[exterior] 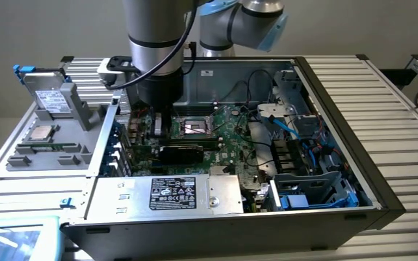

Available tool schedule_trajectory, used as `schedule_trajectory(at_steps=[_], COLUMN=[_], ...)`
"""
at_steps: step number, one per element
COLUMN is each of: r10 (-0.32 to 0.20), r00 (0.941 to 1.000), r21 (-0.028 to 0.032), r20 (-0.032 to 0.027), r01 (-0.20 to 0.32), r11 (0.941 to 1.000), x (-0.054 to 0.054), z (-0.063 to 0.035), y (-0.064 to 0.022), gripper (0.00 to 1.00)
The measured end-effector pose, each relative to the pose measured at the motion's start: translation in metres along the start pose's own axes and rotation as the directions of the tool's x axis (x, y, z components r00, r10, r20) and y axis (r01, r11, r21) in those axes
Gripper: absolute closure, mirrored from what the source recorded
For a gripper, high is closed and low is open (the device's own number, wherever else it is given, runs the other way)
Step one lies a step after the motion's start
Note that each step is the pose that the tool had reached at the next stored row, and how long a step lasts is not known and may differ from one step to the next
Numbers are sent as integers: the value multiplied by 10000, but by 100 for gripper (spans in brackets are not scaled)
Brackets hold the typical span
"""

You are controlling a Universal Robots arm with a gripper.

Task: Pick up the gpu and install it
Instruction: 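Press down on the gpu until it lock into place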

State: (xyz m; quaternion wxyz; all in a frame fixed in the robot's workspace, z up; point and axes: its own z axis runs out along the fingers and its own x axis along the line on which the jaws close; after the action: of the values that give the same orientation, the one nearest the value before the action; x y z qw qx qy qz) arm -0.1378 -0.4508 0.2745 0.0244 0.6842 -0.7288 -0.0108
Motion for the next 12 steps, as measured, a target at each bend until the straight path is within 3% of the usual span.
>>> schedule_trajectory(at_steps=[9, 12], r10=[1, 0], r00=[10000, 10000], r21=[-4, -5], r20=[-1, -1], r01=[-1, 0], r11=[10000, 10000], x=[-24, -24], z=[-19, -19], y=[-403, -418], gripper=[88, 88])
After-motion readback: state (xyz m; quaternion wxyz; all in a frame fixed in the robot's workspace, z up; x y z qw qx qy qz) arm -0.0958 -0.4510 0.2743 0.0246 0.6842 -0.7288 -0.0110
